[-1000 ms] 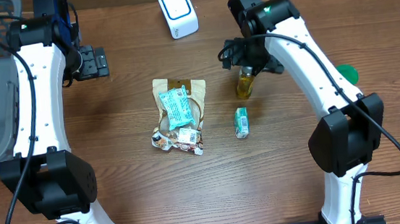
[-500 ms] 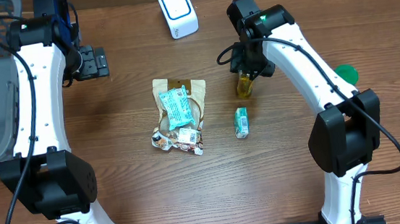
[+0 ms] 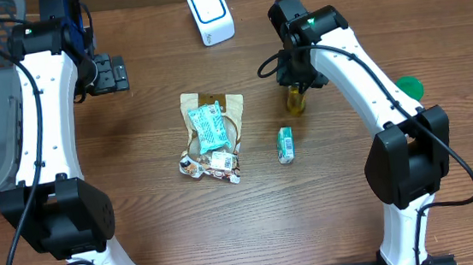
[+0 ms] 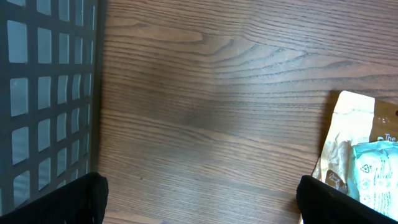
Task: Scan the item barcode
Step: 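Close the right gripper around the oil bottle and lift it, then set the oil bottle down left of the jar and release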
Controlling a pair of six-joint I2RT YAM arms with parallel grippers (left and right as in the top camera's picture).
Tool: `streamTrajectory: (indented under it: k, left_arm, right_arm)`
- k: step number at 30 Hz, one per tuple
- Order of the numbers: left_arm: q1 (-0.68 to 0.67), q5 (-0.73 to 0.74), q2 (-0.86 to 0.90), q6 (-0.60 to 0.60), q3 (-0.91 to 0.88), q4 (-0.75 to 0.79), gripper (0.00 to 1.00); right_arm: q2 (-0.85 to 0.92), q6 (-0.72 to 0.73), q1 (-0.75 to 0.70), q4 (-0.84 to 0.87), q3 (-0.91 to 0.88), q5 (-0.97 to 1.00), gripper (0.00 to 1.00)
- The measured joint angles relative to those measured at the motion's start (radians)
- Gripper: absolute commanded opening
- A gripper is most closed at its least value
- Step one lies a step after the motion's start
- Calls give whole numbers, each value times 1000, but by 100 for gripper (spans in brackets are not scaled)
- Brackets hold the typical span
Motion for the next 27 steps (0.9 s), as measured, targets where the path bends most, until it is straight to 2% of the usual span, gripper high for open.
streamTrajectory:
  k: [9, 18, 27]
  left_arm:
    - [0, 0, 0, 0, 0, 0, 100]
    - [0, 0, 0, 0, 0, 0, 100]
    - [0, 0, 0, 0, 0, 0, 100]
  right_arm:
    - [0, -22, -76, -8, 0, 6, 37]
    - [0, -201, -243, -12, 0, -117, 39]
    - [0, -305, -306, -13, 0, -140, 38]
